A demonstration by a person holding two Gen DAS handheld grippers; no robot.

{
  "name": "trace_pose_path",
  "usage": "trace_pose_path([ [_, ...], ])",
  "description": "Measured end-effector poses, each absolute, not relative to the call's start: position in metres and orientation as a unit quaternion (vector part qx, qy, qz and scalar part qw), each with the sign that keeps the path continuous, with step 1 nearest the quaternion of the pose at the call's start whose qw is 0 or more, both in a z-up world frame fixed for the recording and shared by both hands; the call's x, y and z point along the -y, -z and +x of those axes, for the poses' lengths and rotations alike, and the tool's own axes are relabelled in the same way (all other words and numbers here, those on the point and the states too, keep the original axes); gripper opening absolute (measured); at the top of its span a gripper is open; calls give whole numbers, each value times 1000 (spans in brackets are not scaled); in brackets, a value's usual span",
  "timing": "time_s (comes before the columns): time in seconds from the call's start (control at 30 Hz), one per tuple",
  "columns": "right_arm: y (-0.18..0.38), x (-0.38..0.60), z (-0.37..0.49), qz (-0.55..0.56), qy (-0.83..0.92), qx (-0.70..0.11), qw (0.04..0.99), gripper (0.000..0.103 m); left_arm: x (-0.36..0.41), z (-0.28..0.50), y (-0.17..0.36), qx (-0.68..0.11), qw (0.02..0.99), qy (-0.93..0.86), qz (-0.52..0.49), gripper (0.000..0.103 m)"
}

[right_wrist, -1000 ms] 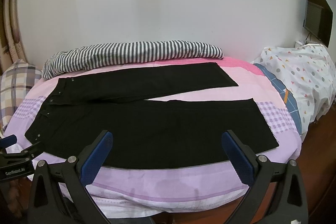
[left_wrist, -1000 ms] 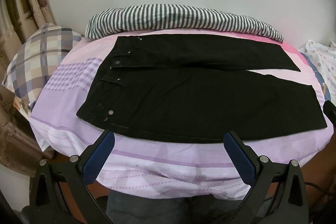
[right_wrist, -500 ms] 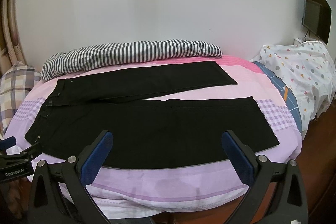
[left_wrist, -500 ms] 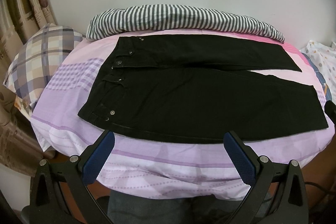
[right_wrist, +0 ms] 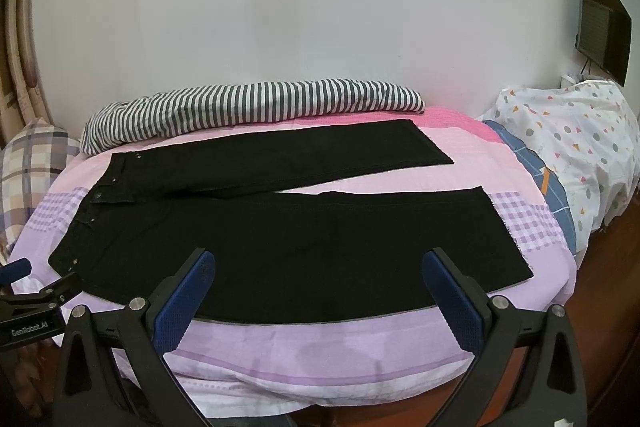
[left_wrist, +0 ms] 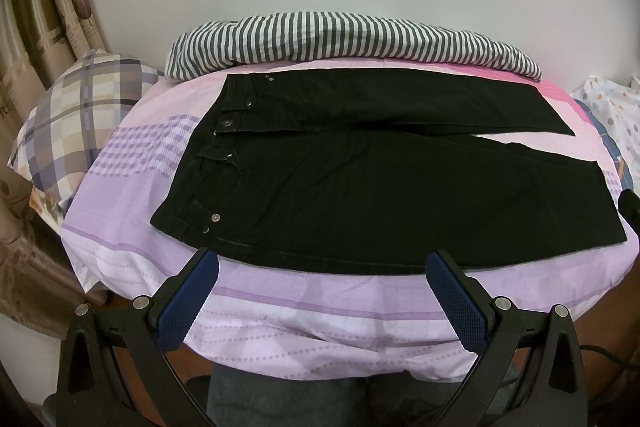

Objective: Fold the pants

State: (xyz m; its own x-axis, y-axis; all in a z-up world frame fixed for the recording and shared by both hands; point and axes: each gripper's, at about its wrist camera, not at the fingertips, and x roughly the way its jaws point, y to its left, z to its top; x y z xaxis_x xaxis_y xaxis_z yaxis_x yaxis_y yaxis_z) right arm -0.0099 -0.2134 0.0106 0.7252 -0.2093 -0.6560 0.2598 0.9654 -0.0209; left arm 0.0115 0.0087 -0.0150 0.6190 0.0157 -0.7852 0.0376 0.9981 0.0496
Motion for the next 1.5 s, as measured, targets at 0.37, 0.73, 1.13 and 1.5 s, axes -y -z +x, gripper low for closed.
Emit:
trace_pose_path([
  [0.37,-13,215,-11,36,126,-341,931,103,-9,9,14,-430,902,8,34,103],
  [0.73,-13,215,-11,39,120,-337,933,103,-7,9,14,-429,903,8,35,103],
  [1.13,-13,213,-7,39,116,-337,933,103,-8,9,14,-429,903,8,33,103],
  [1.5,-4,220,17,53,101,-361,926,103,-22,33,16,-438,899,11,4,103],
])
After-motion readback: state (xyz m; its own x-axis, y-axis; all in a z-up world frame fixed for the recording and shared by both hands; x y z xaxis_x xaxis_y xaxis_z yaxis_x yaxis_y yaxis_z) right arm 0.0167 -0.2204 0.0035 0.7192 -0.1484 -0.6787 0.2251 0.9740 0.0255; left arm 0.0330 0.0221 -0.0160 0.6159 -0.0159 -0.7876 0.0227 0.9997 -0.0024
